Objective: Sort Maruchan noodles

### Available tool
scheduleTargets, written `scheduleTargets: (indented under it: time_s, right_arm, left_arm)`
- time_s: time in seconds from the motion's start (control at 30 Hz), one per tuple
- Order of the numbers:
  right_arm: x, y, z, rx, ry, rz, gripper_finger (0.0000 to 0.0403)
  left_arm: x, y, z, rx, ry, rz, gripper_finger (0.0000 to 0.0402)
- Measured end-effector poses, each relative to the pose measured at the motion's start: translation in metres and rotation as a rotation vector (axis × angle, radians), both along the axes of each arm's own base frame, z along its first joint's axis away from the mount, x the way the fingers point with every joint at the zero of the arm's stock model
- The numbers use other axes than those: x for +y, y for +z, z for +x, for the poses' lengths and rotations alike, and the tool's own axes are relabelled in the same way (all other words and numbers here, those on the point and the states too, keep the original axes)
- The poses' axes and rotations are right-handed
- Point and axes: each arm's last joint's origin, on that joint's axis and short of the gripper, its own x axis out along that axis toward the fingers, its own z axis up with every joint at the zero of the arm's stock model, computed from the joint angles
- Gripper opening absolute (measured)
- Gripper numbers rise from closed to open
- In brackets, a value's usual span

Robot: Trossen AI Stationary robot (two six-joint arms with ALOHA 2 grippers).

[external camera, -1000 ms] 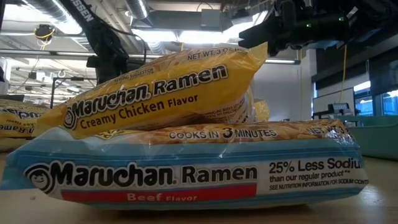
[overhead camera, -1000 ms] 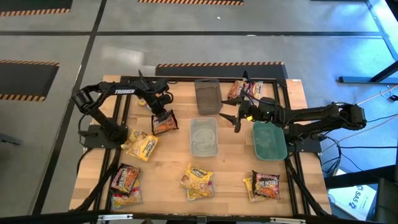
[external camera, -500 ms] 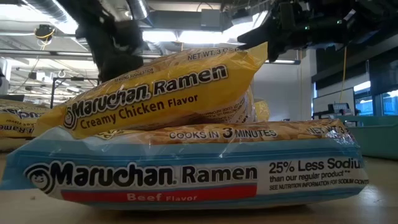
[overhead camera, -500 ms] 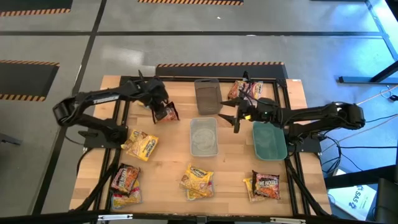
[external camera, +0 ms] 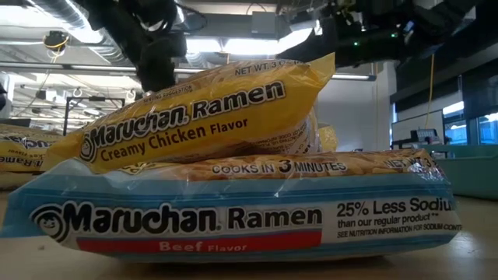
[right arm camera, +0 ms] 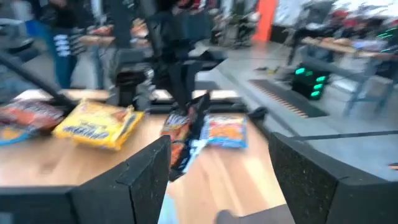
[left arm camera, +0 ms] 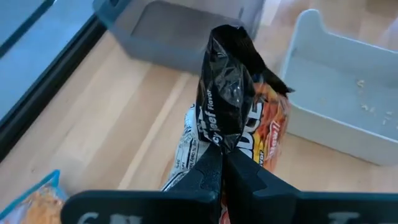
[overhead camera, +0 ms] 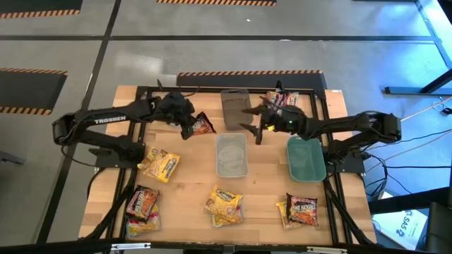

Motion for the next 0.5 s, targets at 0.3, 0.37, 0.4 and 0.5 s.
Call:
scheduleTargets:
  time_s: [0.3, 0.37, 0.4, 0.5]
  right_arm:
    - [-0.005, -0.016, 0.031, 0.075, 0.067, 0.063, 0.0257]
    - [-0.005, -0.020, 0.039, 0.121, 0.120, 0.099, 0.0257]
    - [-0.006, -0.020, 0.043, 0.132, 0.132, 0.102, 0.0257]
    - [-0.007, -0.016, 0.053, 0.143, 0.142, 0.102, 0.0257]
  left_arm:
    - [-0.027, 0.003, 0.012, -0.005, -0.054, 0.121, 0.0000]
    - [-0.032, 0.004, 0.014, -0.008, -0.065, 0.139, 0.0000]
    - [-0.034, 0.004, 0.014, -0.010, -0.072, 0.144, 0.0000]
    - [-0.043, 0.005, 0.017, -0.018, -0.101, 0.167, 0.0000]
